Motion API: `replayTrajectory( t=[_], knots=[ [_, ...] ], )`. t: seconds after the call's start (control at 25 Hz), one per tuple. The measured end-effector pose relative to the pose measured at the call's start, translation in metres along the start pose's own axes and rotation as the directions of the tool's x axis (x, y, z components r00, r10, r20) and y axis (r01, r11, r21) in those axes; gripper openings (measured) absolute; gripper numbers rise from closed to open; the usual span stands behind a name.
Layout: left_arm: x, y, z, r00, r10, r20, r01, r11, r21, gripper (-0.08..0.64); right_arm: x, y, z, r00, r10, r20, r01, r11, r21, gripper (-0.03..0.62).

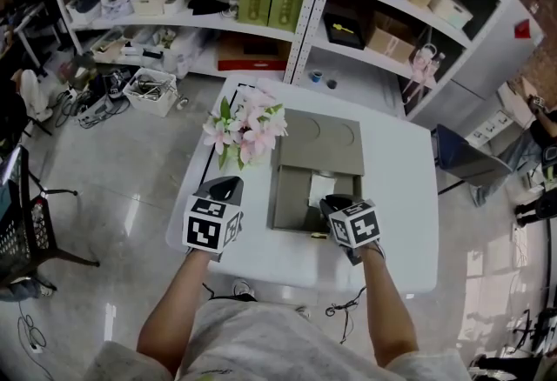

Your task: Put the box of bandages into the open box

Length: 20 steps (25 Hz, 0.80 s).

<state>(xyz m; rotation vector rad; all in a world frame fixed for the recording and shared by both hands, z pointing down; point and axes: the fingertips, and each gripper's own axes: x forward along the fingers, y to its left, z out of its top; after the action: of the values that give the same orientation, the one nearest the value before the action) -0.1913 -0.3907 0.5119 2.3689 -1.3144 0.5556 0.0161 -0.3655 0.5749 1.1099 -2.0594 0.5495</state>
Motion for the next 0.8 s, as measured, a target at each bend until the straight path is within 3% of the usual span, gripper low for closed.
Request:
replayTrajectory(
  t=[0.8],
  knots=[
    [-0.006, -0.055, 0.018, 1.000, 0.002, 0.026, -0.003, 1.000, 0.030, 0.003, -0.071, -0.013, 0.010, 0.986, -0.001, 0.166, -0.008, 0.999, 0.053, 0.060]
  ],
)
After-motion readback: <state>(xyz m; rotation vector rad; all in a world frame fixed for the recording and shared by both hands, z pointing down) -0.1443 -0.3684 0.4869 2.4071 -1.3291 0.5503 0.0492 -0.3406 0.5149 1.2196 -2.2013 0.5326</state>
